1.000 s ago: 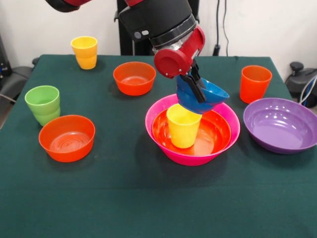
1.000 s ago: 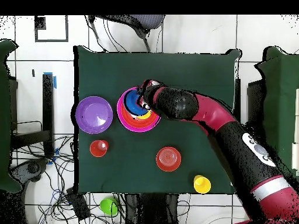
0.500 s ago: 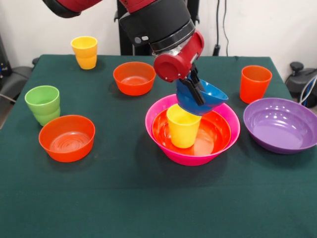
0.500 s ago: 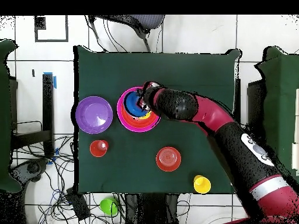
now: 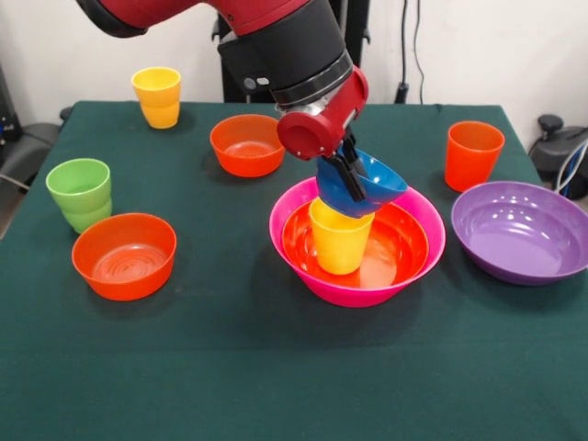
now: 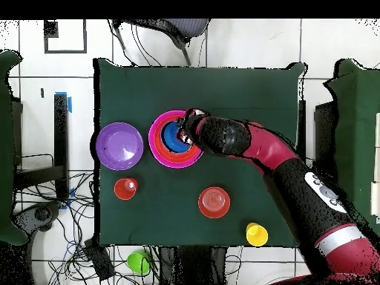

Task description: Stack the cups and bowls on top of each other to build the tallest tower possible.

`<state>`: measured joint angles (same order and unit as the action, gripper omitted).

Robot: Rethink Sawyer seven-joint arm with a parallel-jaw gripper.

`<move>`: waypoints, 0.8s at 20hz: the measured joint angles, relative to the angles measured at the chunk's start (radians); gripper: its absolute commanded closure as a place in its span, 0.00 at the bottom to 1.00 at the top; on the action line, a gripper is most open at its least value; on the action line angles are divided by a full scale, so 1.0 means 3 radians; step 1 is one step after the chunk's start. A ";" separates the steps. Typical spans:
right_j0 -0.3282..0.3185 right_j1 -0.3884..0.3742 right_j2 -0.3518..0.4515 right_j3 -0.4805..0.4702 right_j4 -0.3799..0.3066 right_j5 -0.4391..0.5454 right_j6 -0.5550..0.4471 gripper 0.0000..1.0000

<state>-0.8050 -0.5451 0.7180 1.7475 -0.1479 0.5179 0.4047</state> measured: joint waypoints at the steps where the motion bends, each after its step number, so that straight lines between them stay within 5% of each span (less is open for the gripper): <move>1: 0.0018 0.0000 -0.0021 0.0000 0.0000 0.0000 0.0000 1.00; 16: 0.0259 0.0126 -0.0284 0.0000 -0.0050 -0.0485 0.0000 1.00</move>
<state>-0.7272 -0.5072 0.6326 1.7474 -0.1631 0.3723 0.4047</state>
